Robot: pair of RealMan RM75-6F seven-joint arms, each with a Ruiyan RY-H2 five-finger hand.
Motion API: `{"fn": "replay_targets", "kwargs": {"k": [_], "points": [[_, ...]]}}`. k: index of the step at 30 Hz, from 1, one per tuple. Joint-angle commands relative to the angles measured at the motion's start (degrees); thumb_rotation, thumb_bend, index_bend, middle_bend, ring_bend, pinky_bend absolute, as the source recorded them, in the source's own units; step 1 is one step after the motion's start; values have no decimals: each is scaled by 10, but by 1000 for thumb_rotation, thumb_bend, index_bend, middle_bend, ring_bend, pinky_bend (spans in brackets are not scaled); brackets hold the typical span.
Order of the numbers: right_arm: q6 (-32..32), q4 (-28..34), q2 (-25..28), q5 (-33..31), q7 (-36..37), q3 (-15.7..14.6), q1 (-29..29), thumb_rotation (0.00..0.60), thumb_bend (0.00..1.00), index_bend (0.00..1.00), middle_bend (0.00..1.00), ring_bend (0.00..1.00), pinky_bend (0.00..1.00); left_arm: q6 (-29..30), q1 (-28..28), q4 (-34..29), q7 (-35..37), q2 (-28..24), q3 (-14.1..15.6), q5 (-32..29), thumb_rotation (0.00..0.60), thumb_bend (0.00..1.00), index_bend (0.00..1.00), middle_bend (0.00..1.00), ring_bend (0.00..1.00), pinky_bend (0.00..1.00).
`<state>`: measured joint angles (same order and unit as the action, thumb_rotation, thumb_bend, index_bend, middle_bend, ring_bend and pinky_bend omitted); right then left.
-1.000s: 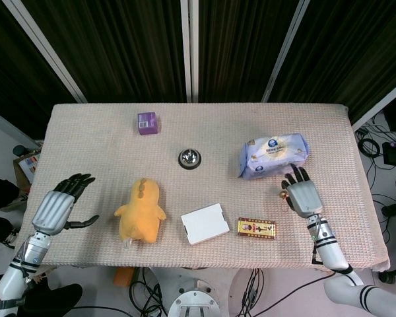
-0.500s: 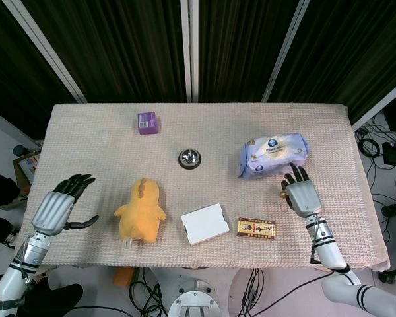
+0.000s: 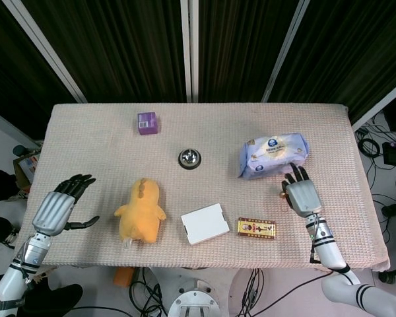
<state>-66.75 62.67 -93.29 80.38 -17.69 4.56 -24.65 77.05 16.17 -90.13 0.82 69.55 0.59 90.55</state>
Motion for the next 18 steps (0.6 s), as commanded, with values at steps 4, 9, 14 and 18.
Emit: {"fn": "replay_targets", "kwargs": {"k": [4,9,14,18], "points": [[-1,0,0,0,0,1,0,600,327,540,285,0,131,0,-1,1,0,0,0,0,363,195,134,112,97,210],[0,-1,0,-1,-2,2,-1,600,332,559,288,0,131,-1,-2,3,2,0,0,-1,368,197,134,113,97,210],[2,-1,-2,-2,-3,2,-1,600,338,570,292,0,131,-1,-2,4,4,1,0,0,365,197,134,112,97,210],[-2,-3,-3,-1,-2,4,-1,600,345,592,301,0,135,-2,-2,5,6,1,0,0,364,197,134,112,97,210]]}}
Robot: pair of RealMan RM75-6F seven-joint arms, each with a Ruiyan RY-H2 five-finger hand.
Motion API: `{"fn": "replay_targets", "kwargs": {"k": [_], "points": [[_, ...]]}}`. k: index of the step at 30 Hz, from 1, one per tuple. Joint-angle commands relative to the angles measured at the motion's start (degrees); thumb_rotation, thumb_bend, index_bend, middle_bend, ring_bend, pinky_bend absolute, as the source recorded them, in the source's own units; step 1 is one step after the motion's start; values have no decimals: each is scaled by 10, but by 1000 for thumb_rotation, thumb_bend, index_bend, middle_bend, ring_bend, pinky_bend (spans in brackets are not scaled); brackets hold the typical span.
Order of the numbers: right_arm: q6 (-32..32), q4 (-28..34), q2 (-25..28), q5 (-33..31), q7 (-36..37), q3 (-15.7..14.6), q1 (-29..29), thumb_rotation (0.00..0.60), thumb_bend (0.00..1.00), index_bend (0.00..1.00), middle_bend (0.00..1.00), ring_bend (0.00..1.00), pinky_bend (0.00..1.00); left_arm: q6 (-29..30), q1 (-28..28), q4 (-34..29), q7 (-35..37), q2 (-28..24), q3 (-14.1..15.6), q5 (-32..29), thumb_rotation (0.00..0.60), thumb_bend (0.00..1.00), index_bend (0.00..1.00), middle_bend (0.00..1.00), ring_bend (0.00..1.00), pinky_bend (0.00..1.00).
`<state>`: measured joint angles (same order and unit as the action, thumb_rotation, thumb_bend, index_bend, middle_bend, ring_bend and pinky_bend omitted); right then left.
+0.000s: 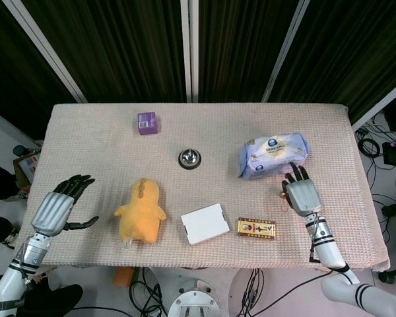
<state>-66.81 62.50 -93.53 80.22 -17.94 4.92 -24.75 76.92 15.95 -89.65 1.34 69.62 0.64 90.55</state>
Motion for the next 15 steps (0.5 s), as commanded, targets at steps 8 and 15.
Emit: {"fn": "replay_targets", "kwargs": {"k": [8,15], "points": [[-19,2,0,11,12,-2,5,600,359,669,329,7,150,0,0,-2,2,-1,0,2,361,197,134,112,97,210],[-88,65,42,53,36,-13,29,600,359,716,349,20,166,3,1,-10,2,-5,-2,5,358,197,134,112,97,210]]}}
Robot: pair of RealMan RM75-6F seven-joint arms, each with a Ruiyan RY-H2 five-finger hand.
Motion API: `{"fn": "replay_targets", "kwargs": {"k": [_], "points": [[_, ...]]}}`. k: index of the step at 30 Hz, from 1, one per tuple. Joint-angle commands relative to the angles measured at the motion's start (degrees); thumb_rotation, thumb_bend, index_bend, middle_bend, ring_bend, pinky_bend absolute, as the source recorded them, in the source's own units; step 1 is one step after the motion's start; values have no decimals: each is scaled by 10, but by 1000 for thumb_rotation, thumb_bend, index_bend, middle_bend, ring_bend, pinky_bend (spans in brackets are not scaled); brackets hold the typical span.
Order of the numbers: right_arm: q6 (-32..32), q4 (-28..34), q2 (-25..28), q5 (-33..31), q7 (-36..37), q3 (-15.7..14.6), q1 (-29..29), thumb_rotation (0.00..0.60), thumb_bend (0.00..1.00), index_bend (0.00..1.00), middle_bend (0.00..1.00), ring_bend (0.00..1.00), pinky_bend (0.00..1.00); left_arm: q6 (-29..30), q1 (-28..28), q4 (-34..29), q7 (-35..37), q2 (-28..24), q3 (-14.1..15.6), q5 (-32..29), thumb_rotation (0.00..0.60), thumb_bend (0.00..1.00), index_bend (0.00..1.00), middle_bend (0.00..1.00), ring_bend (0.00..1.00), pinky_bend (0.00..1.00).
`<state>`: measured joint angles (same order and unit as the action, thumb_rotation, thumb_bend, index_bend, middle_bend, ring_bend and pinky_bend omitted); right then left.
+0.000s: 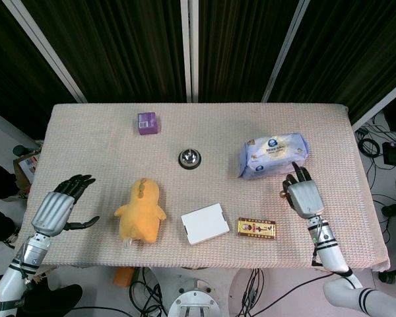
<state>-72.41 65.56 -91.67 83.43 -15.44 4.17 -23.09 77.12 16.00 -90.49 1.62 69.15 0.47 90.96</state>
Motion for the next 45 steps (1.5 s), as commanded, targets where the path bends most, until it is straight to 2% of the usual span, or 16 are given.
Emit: {"fn": "replay_targets", "kwargs": {"k": [1,5,8,11,12,14,16,20,23,25,27,29,30,31,34,45], "points": [[-45,49,33,28,13,-5,16,600,359,720,348,20,166,2,0,-2,-1,-1,0,2,356,197,134,112,97,210],[-104,107,69,59,17,7,25,600,362,731,353,19,166,3,-1,-7,-3,-2,0,4,357,197,134,112,97,210],[-153,58,66,105,-67,15,20,600,357,738,364,20,152,4,-1,-10,-6,0,2,7,359,197,134,112,97,210],[-98,137,73,32,39,19,34,600,358,747,368,20,127,5,-2,-13,-7,0,3,9,360,197,134,112,98,210],[-89,149,83,25,43,22,33,600,382,753,370,21,125,6,-2,-14,-7,-1,3,9,359,197,134,112,97,210],[-106,103,79,55,-17,16,28,600,388,762,376,24,118,7,-3,-15,-7,-2,3,9,360,197,134,113,98,210],[-86,129,74,29,34,16,34,600,384,771,380,28,104,7,-4,-16,-5,-4,3,8,359,197,134,113,98,210],[-73,150,78,13,64,21,37,600,406,788,385,28,77,4,-3,-16,1,-7,3,6,361,197,134,112,97,210],[-105,103,75,57,-6,18,30,600,416,800,395,28,10,3,-2,-15,3,-6,2,6,360,197,134,112,97,210],[-80,146,78,22,50,20,37,600,404,804,395,28,0,2,-2,-14,5,-5,2,7,358,197,133,112,97,210],[-104,108,77,48,-8,24,32,600,427,812,396,27,0,1,-1,-12,5,-4,3,7,359,197,134,112,97,210],[-87,137,75,21,42,24,41,600,421,819,400,27,0,0,-1,-11,6,-3,3,7,360,197,134,112,97,210],[-95,129,76,27,28,26,40,600,428,821,400,27,0,0,-1,-10,6,-3,3,7,360,197,134,112,97,210],[-105,107,74,44,-1,24,36,600,441,824,400,27,0,-1,-1,-10,6,-3,3,6,360,197,134,112,97,210],[-86,123,74,29,25,16,42,600,439,827,395,27,0,0,-1,-10,6,-3,3,7,360,197,133,112,97,210],[-65,76,60,55,-2,-31,55,600,440,827,385,27,0,-3,0,-8,7,1,4,7,358,197,134,112,97,210]]}}
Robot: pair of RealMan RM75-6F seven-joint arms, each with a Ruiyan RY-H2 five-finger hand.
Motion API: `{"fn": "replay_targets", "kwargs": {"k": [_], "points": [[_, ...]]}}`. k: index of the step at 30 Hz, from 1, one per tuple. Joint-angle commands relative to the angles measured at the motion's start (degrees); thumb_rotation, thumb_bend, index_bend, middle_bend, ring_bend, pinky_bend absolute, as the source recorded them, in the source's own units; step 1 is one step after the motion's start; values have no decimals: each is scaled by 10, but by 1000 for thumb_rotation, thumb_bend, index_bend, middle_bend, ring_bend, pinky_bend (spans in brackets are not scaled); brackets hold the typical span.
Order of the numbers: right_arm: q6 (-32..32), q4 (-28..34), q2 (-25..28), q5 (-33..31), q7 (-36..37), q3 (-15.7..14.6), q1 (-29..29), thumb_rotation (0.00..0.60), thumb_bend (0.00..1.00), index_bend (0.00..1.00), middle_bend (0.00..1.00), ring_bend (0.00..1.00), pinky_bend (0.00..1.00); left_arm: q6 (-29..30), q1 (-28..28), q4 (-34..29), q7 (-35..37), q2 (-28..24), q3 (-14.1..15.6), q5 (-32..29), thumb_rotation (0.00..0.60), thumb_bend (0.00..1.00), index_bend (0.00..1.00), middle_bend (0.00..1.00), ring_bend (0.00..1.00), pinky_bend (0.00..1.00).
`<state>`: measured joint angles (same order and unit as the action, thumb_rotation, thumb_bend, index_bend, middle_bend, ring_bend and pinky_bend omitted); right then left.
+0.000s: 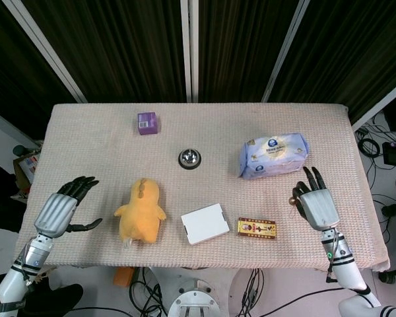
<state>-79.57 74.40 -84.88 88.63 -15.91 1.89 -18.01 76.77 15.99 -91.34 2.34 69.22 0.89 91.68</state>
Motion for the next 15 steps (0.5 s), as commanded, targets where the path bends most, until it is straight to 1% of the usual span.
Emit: {"fn": "replay_targets", "kwargs": {"k": [1,9,15], "points": [[10,-18,-10,3,4,-10,5,600,440,827,384,27,0,0,0,1,0,0,0,0,360,197,133,112,97,210],[34,-61,-36,-3,15,-18,7,600,430,805,373,27,0,3,-1,3,1,-1,-1,-1,359,197,133,112,97,210],[52,-90,-48,-9,17,-19,6,600,391,790,362,26,0,3,-2,6,1,0,0,-1,360,197,133,112,97,210]]}}
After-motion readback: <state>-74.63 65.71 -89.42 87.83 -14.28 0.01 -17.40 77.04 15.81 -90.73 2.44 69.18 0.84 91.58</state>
